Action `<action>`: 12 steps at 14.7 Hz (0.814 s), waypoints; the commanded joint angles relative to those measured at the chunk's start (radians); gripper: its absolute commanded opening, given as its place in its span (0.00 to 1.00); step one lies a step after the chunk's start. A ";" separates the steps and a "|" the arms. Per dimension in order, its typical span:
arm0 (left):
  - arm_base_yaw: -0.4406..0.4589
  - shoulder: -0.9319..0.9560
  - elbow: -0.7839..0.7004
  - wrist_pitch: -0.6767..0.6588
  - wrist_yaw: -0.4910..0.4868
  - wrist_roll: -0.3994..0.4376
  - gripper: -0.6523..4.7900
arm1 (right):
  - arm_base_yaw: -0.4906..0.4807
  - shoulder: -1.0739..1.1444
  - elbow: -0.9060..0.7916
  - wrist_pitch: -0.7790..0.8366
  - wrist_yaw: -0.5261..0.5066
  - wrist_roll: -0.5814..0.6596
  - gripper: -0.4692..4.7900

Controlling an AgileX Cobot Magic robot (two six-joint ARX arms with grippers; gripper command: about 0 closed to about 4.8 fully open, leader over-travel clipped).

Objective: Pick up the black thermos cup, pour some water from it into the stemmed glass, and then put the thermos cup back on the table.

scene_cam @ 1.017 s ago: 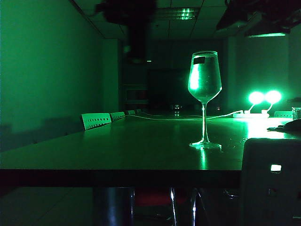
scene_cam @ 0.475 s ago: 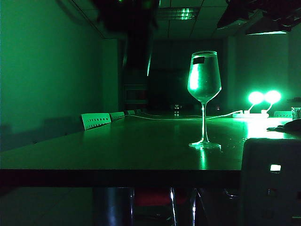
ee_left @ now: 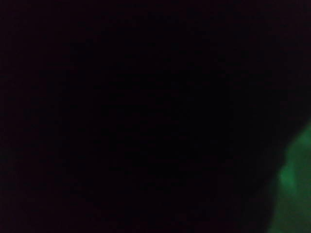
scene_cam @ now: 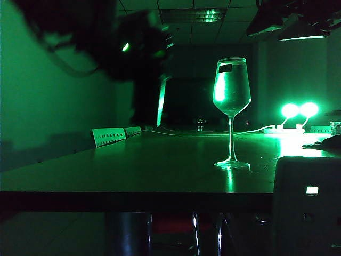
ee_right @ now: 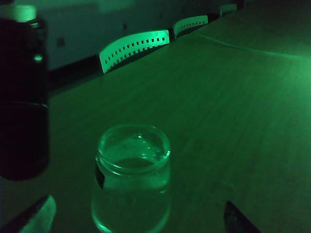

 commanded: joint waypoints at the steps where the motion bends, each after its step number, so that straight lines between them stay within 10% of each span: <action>1: 0.053 -0.003 -0.096 0.237 -0.016 -0.113 0.75 | 0.001 0.000 0.005 0.016 0.000 -0.010 1.00; 12: 0.089 0.192 -0.117 0.401 -0.026 -0.120 0.75 | 0.002 0.006 0.005 0.040 -0.004 -0.030 1.00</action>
